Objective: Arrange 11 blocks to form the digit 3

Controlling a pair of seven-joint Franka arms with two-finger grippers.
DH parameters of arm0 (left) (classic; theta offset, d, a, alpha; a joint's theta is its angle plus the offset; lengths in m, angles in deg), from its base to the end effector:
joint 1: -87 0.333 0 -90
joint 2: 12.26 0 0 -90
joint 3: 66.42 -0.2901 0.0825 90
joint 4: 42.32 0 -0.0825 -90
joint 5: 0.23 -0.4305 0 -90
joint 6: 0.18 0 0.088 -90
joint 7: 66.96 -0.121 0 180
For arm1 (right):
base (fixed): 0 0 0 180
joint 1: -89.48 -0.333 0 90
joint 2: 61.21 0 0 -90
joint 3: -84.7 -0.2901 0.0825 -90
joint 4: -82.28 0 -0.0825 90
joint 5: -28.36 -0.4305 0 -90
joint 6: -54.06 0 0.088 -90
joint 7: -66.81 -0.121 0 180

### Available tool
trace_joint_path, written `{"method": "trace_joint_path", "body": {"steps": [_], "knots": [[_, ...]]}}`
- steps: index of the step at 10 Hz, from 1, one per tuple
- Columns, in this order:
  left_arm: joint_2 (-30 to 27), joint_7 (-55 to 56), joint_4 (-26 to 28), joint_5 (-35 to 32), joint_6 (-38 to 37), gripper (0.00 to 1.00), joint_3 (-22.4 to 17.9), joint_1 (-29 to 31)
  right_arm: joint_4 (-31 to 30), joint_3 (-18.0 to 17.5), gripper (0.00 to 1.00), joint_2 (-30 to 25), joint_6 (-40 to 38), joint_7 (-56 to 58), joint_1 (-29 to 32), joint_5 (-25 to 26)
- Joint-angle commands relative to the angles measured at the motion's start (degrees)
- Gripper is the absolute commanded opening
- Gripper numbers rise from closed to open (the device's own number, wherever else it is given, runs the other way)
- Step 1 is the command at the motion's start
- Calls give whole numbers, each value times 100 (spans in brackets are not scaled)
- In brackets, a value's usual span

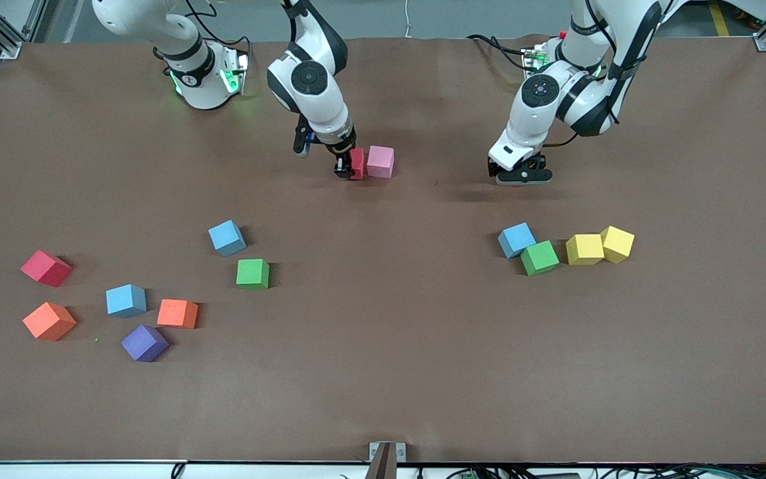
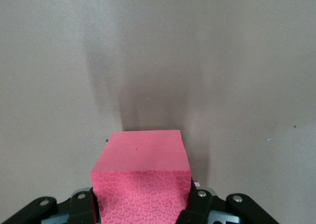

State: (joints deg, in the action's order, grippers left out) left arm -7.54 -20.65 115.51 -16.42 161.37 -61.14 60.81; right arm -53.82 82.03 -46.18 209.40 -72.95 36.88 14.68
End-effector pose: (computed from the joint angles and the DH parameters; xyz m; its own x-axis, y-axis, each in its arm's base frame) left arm 0.3322 -0.2200 0.1066 0.9993 -0.0110 0.0370 -0.0083 -0.9974 -0.0719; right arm 0.3070 0.4332 0.1401 -0.1219 -0.9845 -0.1261 -0.9916 0.1153 0.0583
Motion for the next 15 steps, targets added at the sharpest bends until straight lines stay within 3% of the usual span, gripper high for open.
{"method": "trace_joint_path", "body": {"steps": [1, 4, 6, 7, 8, 10, 11, 13, 14, 15], "knots": [[-120, 629, -207, -7, 26, 17, 43, 132, -83, 30, 2, 43, 120, -165, -145, -126], [-85, 2008, -594, 1, 0, 16, 183, 97, -83, 30, 4, 96, 207, -236, -198, -126], [63, 3168, -1041, 10, -174, 16, 384, 88, -74, 30, 11, 157, 347, -245, -259, -126], [308, 3791, -1539, 123, -524, 16, 560, 79, -74, 30, 13, 184, 374, -253, -329, -126], [580, 4250, -2040, 229, -919, 15, 770, 88, -74, 30, 22, 219, 375, -262, -347, -126], [959, 5338, -2728, 309, -1178, 15, 1052, 79, -65, 30, 24, 254, 375, -271, -347, -126], [1143, 6023, -3140, 309, -1239, 15, 1106, 70, -65, 30, 35, 254, 375, -332, -356, -126], [1469, 6747, -3914, 396, -1860, 15, 1168, 62, -56, 38, 35, 316, 506, -656, -453, -126], [1540, 6959, -4178, 510, -2238, 15, 1177, 53, -56, 38, 53, 351, 515, -666, -453, -126], [1550, 7127, -4242, 642, -2398, 15, 1177, 18, -30, 38, 100, 395, 507, -684, -462, -126]]}}
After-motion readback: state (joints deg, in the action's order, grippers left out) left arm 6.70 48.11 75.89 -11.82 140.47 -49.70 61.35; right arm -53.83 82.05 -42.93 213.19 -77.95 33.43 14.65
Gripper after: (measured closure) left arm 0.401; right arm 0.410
